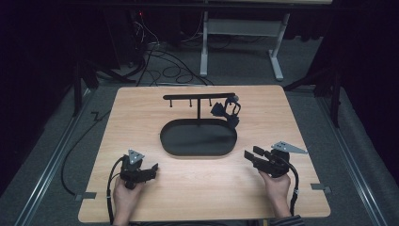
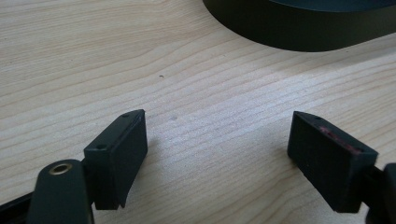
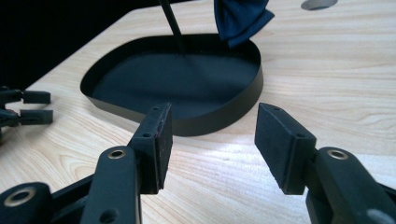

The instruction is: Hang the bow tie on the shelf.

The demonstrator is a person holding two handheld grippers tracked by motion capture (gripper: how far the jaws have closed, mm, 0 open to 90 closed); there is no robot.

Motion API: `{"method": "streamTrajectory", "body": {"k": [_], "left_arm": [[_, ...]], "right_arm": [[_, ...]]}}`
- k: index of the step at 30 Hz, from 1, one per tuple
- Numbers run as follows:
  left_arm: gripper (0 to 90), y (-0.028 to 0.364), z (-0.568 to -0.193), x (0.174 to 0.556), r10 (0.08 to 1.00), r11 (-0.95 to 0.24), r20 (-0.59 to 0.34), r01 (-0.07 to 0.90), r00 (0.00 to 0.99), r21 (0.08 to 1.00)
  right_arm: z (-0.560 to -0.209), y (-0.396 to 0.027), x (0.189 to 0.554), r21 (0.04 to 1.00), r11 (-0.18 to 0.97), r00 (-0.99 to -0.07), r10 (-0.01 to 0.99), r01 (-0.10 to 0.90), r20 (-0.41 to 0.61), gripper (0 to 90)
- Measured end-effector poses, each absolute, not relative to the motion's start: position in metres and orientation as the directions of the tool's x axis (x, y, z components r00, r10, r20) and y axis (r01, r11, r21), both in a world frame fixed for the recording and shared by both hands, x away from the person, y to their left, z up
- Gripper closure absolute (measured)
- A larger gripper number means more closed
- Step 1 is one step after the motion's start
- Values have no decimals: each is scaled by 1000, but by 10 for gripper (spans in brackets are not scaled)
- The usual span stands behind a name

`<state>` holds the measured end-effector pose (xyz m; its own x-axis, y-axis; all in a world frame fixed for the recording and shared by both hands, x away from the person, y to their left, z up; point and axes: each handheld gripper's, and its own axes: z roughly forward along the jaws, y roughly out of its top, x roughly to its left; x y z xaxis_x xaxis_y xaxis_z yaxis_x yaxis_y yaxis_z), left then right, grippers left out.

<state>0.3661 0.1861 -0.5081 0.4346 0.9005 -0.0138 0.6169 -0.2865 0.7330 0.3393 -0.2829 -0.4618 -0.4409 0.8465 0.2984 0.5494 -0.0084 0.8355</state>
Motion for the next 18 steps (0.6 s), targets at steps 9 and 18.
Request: {"method": "streamTrajectory", "body": {"k": [9, 18], "left_arm": [[205, 186, -508, 366, 900, -287, -14, 617, 435, 733], [205, 186, -508, 366, 900, -287, -14, 617, 435, 733]], "right_arm": [[-469, -278, 343, 821, 13, -436, 852, 571, 290, 483], [-476, -276, 347, 811, 30, -424, 863, 584, 273, 485]]}}
